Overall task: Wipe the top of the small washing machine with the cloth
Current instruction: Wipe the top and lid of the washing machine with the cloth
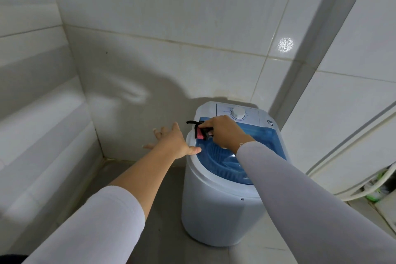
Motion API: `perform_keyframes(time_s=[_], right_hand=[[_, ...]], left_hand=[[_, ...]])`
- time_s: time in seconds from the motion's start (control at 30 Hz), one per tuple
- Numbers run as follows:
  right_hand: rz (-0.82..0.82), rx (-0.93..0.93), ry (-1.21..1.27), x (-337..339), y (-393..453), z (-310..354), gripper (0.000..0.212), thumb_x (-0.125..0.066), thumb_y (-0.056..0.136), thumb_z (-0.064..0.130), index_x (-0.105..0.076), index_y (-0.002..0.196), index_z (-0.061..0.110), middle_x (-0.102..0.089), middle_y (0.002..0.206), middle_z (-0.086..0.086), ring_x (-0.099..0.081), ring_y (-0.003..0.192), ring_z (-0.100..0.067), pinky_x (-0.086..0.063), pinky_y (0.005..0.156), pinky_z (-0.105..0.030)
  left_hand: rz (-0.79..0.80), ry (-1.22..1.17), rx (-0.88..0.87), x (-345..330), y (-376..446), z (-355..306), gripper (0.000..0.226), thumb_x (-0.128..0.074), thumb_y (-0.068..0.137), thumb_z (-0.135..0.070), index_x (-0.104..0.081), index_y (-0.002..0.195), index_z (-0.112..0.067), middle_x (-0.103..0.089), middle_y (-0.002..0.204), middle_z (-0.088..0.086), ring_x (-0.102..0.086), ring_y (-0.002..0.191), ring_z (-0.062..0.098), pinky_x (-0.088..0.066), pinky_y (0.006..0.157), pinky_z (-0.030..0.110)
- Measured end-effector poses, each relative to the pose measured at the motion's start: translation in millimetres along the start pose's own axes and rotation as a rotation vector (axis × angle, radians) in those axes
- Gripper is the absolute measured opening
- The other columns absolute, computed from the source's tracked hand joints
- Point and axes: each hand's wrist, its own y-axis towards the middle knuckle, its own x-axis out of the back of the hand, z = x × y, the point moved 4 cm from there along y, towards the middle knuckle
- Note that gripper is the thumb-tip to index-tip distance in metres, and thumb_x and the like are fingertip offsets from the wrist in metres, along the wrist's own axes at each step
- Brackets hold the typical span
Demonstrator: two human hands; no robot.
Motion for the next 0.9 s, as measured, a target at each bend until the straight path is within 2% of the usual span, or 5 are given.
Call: perform_keyframes(time_s=[0.1, 0.23, 0.63, 0.9], right_hand=[[-0.01, -0.022, 0.023, 0.8, -3.9, -7.1, 0.059, -0.041, 0.084, -0.008, -0.055, 0.129, 0.028, -0.062, 0.126, -0.011, -0.056, 0.111, -0.03, -0.051, 0.092, -0.043], [-0.026, -0.058, 0.034, 3.1, -11.9, -20.1, 0.059, -0.041, 0.083, -0.008, -0.057, 0.126, 0.029, -0.063, 0.125, -0.008, -0.059, 0.108, -0.028, -0.053, 0.089, -0.042], [-0.068, -0.148, 0.08, 7.2, -32.6, -58.0, 0.056, -0.043, 0.084, -0.007, -0.06, 0.123, 0.03, -0.065, 0.122, -0.009, -0.061, 0.105, -0.029, -0.053, 0.09, -0.04], [-0.089, -0.198, 0.069, 11.6, -49.4, -80.6, 0.054, -0.045, 0.086, -0.005, -0.058, 0.125, 0.03, -0.065, 0.121, -0.01, -0.059, 0.105, -0.029, -0.052, 0.089, -0.039]], left_hand=[[0.003, 0.01, 0.007, 4.4, -10.8, -3.5, 0.119, -0.069, 0.069, -0.066, 0.003, 0.154, -0.022, -0.003, 0.161, 0.011, 0.006, 0.149, 0.035, -0.015, 0.111, 0.068], [-0.001, 0.027, 0.007, 4.8, -10.9, -4.1, 0.119, -0.068, 0.069, -0.066, 0.004, 0.154, -0.022, -0.001, 0.162, 0.011, 0.006, 0.149, 0.036, -0.015, 0.11, 0.07], [-0.043, 0.051, -0.002, 0.8, -1.8, -1.8, 0.122, -0.069, 0.067, -0.068, 0.001, 0.154, -0.02, -0.004, 0.161, 0.015, 0.003, 0.148, 0.038, -0.016, 0.113, 0.065], [-0.068, 0.125, -0.02, -4.2, 14.4, 3.1, 0.128, -0.066, 0.06, -0.076, -0.001, 0.153, -0.017, -0.01, 0.16, 0.017, -0.003, 0.149, 0.036, -0.015, 0.116, 0.06]])
